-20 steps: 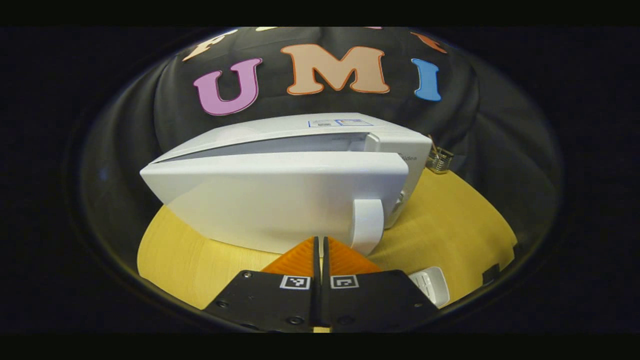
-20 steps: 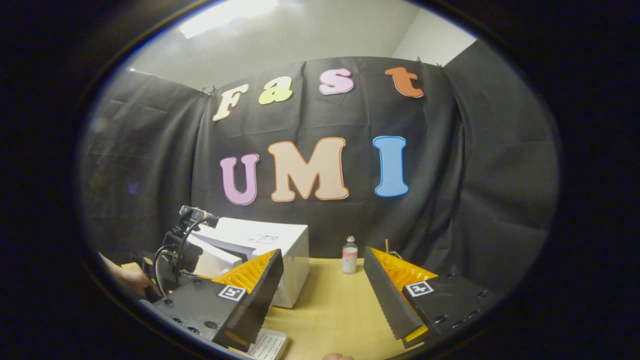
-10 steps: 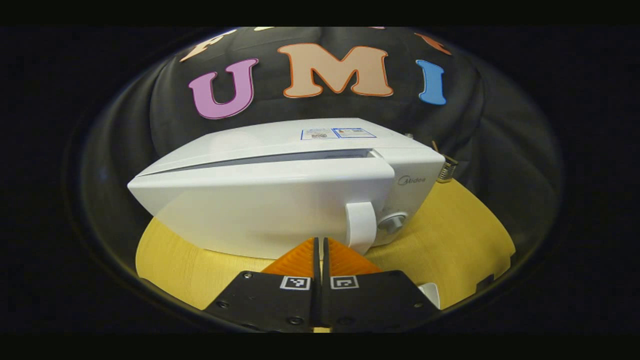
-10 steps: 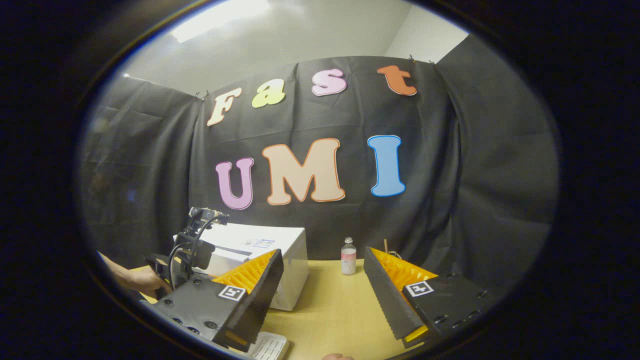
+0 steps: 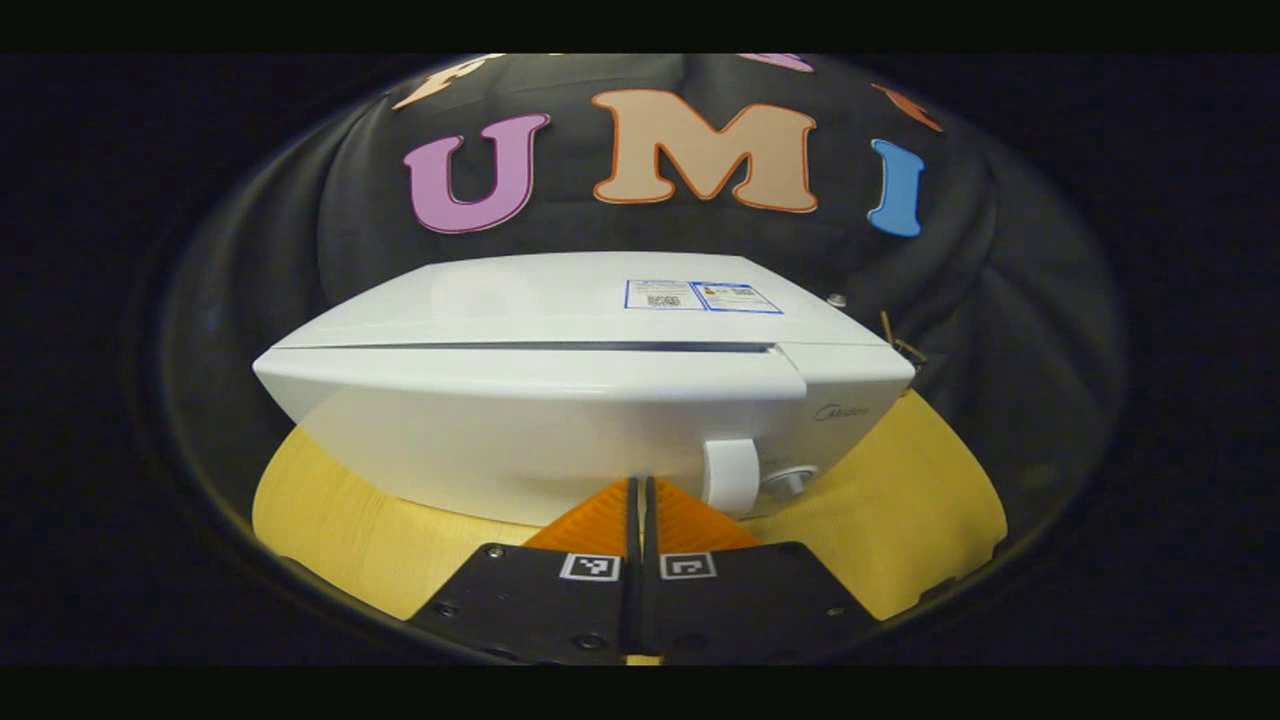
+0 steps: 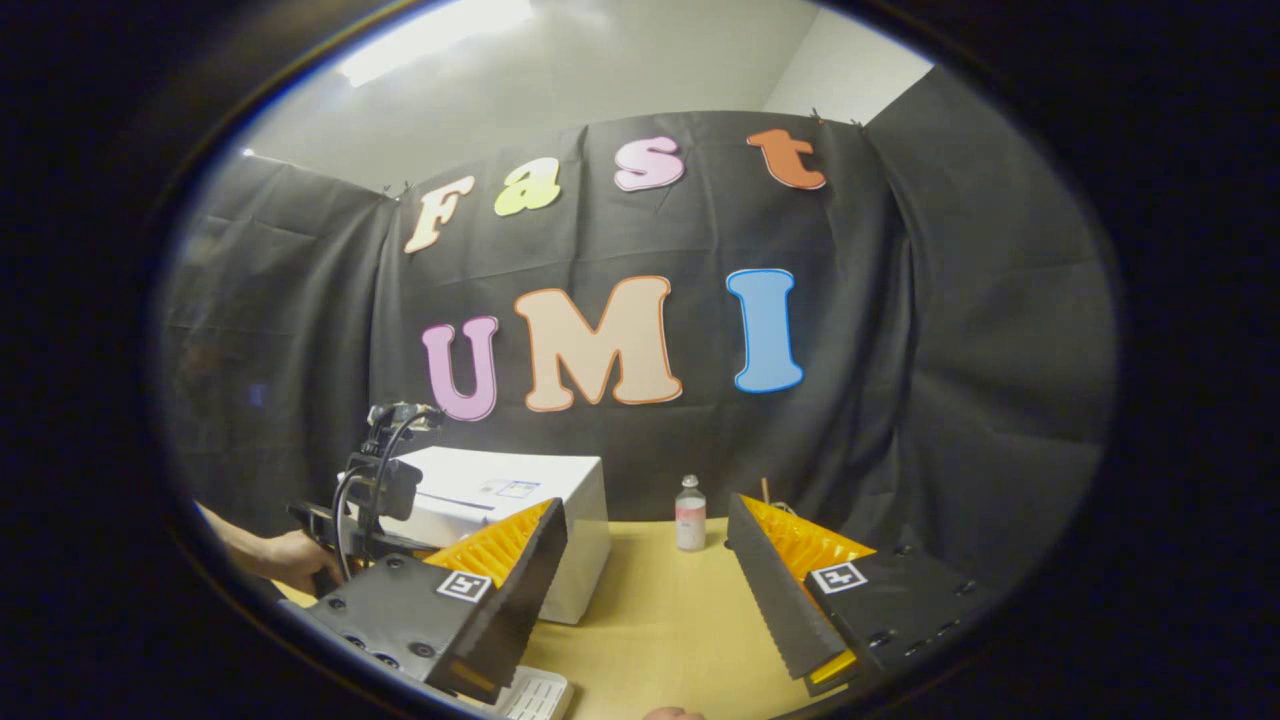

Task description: Open the microwave oven with the left hand, put the food in, and close the microwave oven.

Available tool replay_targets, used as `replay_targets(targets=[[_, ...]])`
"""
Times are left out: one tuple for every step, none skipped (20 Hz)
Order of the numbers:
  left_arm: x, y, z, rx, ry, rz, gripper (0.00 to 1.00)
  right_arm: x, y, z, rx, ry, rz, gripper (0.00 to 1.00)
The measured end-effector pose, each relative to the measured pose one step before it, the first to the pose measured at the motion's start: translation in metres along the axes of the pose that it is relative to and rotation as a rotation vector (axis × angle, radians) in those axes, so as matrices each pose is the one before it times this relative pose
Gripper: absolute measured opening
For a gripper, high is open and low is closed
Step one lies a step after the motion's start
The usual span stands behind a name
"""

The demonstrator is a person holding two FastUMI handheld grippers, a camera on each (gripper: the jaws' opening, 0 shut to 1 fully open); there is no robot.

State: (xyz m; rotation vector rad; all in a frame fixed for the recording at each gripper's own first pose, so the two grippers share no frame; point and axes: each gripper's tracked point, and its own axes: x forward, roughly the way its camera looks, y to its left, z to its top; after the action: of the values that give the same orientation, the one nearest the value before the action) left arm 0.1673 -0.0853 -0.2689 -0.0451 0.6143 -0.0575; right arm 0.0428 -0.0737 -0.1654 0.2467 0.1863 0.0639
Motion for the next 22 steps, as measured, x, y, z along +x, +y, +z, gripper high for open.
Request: replay_targets(targets=[[0.00005, 0.00016, 0.00125, 0.00799, 0.00121, 0.00162, 0.01, 0.00049, 0.00199, -0.00003, 0.00412, 0.00014, 0.00214, 0.91], [0.00066, 0.00045, 0.00015, 0.00772, 0.00233, 0.00284, 0.00, 0.00136, 0.00083, 0.00064, 0.00091, -0.00137, 0.00279, 0.91], [0.00149, 0.00020, 0.00096, 0.00367, -0.00272, 0.00064, 0.01, 0.00155, 0.00100, -0.00083, -0.00169, -0.00083, 0.00249, 0.91], [0.00218, -0.00533, 0.00407, -0.00073, -0.00757, -0.01766, 0.01, 0.00037, 0.00124, -0.00133, -0.00197, 0.00186, 0.00123, 0.91], [0.00691, 0.00315, 0.00244, 0.01200, -0.00545, 0.01156, 0.00, 0.00105, 0.00089, -0.00105, 0.00050, 0.00416, 0.00341, 0.91], [-0.00630, 0.00008, -0.00853, -0.01115, 0.04366, 0.01002, 0.00, 0.00070, 0.00066, -0.00109, 0.00050, 0.00359, 0.00282, 0.91], [0.00076, -0.00004, 0.00538, -0.00008, -0.02667, -0.00871, 0.00, -0.00061, 0.00041, 0.00029, -0.00111, -0.00231, -0.00338, 0.91], [0.00004, 0.00053, 0.00274, -0.01187, -0.00056, -0.00656, 0.01, 0.00019, -0.00128, -0.00010, 0.00176, 0.00245, -0.00282, 0.91], [-0.00131, -0.00166, -0.00458, 0.00102, 0.00593, -0.00217, 0.01, 0.00017, 0.00050, -0.00170, 0.00422, 0.00239, -0.00017, 0.91], [0.00132, -0.00026, -0.00042, 0.00474, 0.00019, 0.00078, 0.00, -0.00015, -0.00014, -0.00059, -0.00024, 0.00293, -0.00085, 0.91], [0.00046, 0.00087, 0.00028, 0.00080, 0.00183, 0.00083, 0.01, 0.00054, -0.00220, -0.00049, -0.00431, 0.00216, -0.00446, 0.91], [-0.00156, -0.00039, -0.00075, -0.00228, 0.00176, -0.00061, 0.00, 0.00078, -0.00089, -0.00032, -0.00027, 0.00229, -0.00260, 0.91], [-0.00211, -0.00113, 0.00154, 0.00179, -0.00554, -0.00372, 0.01, 0.00072, 0.00044, 0.00039, 0.00283, 0.00611, -0.00167, 0.91], [-0.00336, -0.00125, 0.00338, 0.00681, -0.01324, -0.00566, 0.01, -0.00046, -0.00023, 0.00031, 0.00283, 0.00298, -0.00271, 0.91], [-0.00697, -0.00234, 0.00352, 0.00808, -0.01671, -0.01089, 0.01, 0.00065, 0.00009, 0.00228, 0.00099, 0.00024, -0.00287, 0.91], [-0.01016, -0.00316, 0.00541, 0.00714, -0.02481, -0.00867, 0.01, 0.00038, 0.00089, 0.00199, -0.00186, -0.00088, -0.00171, 0.91], [-0.00998, -0.00278, 0.00746, 0.01145, -0.03406, -0.01204, 0.00, 0.00042, 0.00180, 0.00222, -0.00684, -0.00275, -0.00135, 0.91], [-0.01209, -0.00269, 0.00867, 0.01237, -0.03506, -0.00991, 0.00, 0.00029, 0.00132, 0.00170, -0.00941, -0.00330, -0.00003, 0.99], [-0.01427, -0.00180, 0.00996, 0.01356, -0.04114, -0.00718, 0.01, 0.00019, 0.00345, 0.00149, -0.01282, -0.00053, 0.00127, 0.91], [-0.01382, -0.00043, 0.01048, 0.01352, -0.03209, -0.00480, 0.00, 0.00055, 0.00190, -0.00030, -0.01259, 0.00203, -0.00088, 0.99], [-0.01308, -0.00049, 0.01324, 0.00432, -0.04064, -0.00638, 0.00, 0.00029, 0.00385, 0.00122, -0.00657, 0.00214, 0.00445, 0.99], [-0.01236, -0.00186, 0.01470, -0.00183, -0.04033, -0.01124, 0.01, 0.00011, 0.00562, 0.00371, -0.00392, -0.00456, 0.00405, 0.99]])
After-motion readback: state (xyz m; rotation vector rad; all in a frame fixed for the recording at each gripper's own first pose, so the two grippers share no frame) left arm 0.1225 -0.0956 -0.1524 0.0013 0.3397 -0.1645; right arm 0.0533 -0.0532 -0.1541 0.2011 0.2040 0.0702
